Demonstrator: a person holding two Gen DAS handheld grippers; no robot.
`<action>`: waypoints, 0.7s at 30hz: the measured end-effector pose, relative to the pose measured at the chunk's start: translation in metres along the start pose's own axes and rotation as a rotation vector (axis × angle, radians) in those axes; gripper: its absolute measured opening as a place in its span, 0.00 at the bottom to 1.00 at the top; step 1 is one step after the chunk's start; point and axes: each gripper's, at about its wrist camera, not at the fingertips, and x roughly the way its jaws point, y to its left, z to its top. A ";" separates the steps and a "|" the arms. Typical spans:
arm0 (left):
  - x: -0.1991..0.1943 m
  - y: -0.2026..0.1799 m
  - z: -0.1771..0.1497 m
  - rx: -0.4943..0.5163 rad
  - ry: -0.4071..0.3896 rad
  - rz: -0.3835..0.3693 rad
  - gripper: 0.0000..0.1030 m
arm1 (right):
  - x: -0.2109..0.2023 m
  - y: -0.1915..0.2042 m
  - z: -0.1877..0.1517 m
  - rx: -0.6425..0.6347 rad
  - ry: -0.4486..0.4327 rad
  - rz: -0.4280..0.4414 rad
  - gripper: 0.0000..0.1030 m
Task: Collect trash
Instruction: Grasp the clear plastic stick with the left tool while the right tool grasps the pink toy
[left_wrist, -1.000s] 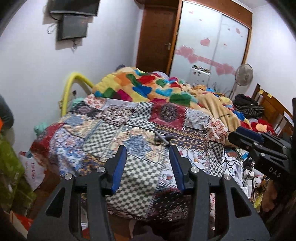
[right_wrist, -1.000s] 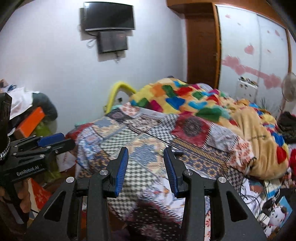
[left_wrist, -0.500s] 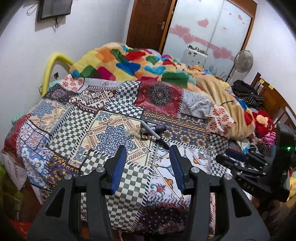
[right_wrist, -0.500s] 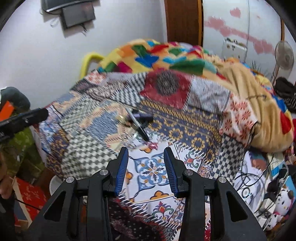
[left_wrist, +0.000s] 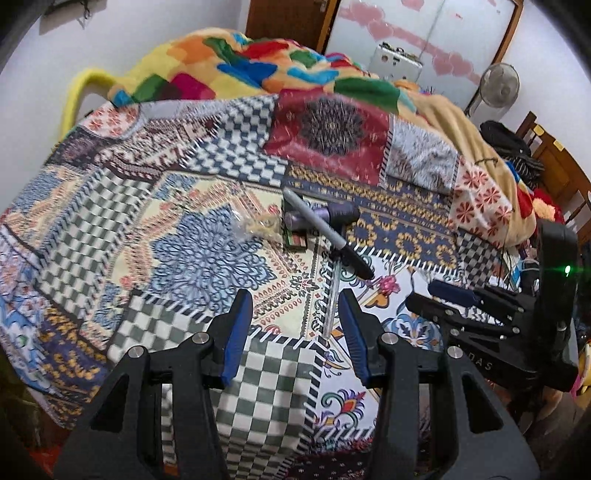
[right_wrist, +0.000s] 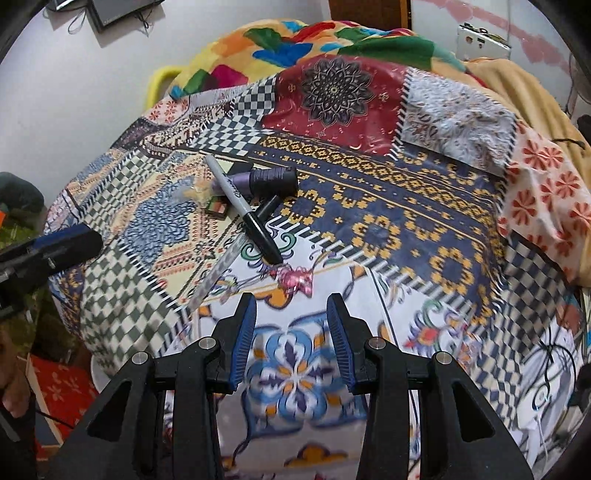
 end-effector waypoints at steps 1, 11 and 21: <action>0.008 0.000 -0.001 0.005 0.008 0.000 0.46 | 0.005 0.000 0.002 -0.004 0.002 0.004 0.35; 0.058 -0.007 -0.003 0.046 0.067 -0.031 0.39 | 0.036 0.006 0.002 -0.085 0.004 -0.042 0.31; 0.088 -0.031 -0.005 0.083 0.083 -0.069 0.16 | 0.033 0.005 -0.006 -0.104 -0.029 -0.073 0.23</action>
